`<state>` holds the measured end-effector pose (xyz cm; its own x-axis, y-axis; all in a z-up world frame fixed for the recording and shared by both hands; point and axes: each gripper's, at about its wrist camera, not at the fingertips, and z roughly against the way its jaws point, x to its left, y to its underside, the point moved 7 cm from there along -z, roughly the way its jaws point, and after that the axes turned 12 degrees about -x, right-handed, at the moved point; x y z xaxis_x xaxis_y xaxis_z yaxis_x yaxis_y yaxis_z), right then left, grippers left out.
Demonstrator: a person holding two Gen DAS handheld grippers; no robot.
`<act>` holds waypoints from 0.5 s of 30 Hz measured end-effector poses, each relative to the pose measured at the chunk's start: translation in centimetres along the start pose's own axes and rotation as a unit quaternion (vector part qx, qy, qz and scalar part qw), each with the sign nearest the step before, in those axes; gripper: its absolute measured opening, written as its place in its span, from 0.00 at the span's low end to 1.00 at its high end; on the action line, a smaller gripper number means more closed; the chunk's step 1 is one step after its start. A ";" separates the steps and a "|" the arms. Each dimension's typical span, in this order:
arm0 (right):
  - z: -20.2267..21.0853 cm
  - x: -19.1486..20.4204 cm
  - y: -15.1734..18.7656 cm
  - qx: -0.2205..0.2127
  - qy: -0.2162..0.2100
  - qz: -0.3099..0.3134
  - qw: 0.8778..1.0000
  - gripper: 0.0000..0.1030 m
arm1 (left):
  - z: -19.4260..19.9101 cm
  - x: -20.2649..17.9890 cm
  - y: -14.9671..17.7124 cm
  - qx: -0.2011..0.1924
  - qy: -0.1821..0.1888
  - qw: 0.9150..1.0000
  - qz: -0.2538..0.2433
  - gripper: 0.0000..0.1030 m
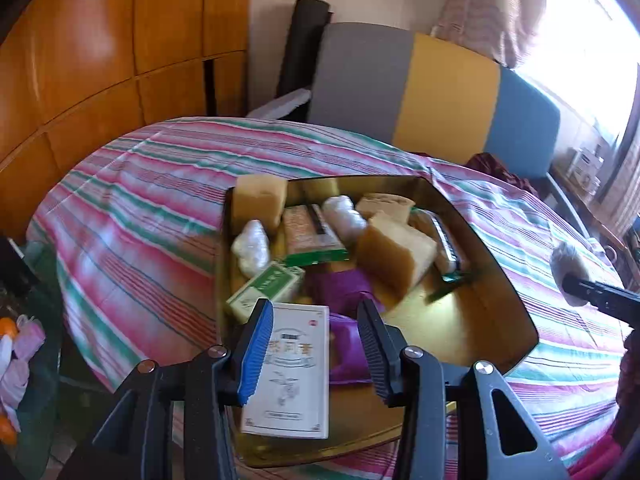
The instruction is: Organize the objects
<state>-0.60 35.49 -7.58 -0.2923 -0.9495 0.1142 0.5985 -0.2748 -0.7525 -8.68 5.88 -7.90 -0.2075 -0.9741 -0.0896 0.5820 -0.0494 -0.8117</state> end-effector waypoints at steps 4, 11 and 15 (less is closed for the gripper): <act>-0.2 8.2 -0.2 -0.007 -0.065 0.038 0.997 0.58 | 0.3 1.5 0.1 -0.001 -0.020 1.000 0.012 0.43; -3.6 14.5 3.0 0.035 -0.086 0.079 0.993 0.59 | 0.5 2.7 0.2 -0.011 -0.043 0.999 0.011 0.43; -5.9 15.5 4.7 0.061 -0.075 0.096 0.991 0.61 | 0.6 2.9 0.1 -0.014 -0.039 0.999 0.026 0.45</act>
<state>-6.71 20.38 -13.20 -0.0559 -0.9953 0.0788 0.7207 -0.0948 -0.6867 -8.75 2.96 -7.88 -0.1148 -0.9896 -0.0871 0.5687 0.0065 -0.8225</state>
